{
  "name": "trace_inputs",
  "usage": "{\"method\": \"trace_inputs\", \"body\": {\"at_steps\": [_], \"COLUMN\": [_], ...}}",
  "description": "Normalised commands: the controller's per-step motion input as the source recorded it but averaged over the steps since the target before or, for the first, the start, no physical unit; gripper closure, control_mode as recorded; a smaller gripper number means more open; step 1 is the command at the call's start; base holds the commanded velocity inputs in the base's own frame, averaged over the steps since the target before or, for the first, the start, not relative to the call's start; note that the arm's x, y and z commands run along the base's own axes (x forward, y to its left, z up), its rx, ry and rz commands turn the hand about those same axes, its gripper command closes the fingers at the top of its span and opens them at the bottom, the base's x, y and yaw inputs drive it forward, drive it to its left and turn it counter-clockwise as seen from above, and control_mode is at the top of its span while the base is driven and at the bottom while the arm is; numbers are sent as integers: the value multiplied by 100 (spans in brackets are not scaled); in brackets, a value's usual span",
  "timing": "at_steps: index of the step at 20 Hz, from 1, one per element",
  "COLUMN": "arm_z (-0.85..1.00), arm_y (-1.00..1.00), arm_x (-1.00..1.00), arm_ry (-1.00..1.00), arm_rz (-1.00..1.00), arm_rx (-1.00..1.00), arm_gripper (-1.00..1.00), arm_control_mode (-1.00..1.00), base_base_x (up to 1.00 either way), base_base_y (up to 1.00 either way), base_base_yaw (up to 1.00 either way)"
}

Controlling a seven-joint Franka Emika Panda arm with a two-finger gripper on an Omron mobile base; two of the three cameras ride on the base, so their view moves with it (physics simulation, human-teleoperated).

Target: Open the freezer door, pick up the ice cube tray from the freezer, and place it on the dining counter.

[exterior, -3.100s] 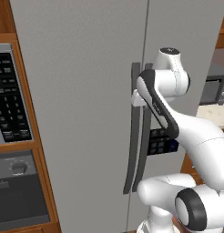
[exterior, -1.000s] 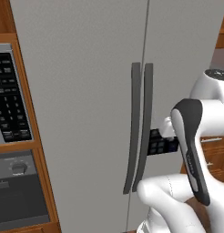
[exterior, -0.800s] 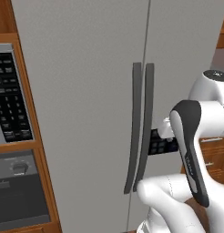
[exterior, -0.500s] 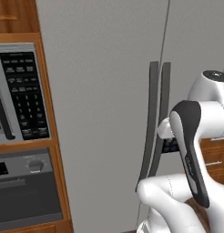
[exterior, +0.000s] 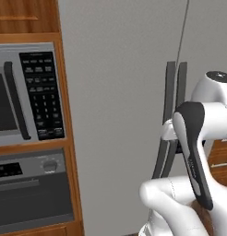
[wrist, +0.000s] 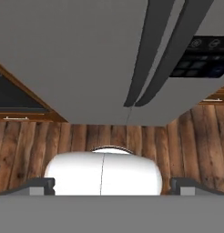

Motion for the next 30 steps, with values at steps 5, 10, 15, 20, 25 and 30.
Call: {"method": "trace_inputs", "body": {"at_steps": [5, 10, 15, 20, 25, 30], "arm_z": [0, 0, 0, 0, 0, 0], "arm_y": [0, 0, 0, 0, 0, -22], "arm_x": [0, 0, 0, 0, 0, -8], "arm_ry": [0, 0, 0, 0, 0, -5], "arm_rz": [0, 0, 0, 0, 0, 1], "arm_rx": [0, 0, 0, 0, 0, 0], "arm_gripper": [-100, -100, -100, -100, -100, -100], "arm_control_mode": [100, 100, 100, 100, 100, -100], "base_base_x": [4, 16, 22, 33, 21, 0], "base_base_y": [38, 24, 36, 21, 5, 0], "base_base_yaw": [0, 0, 0, -1, 0, 0]}}
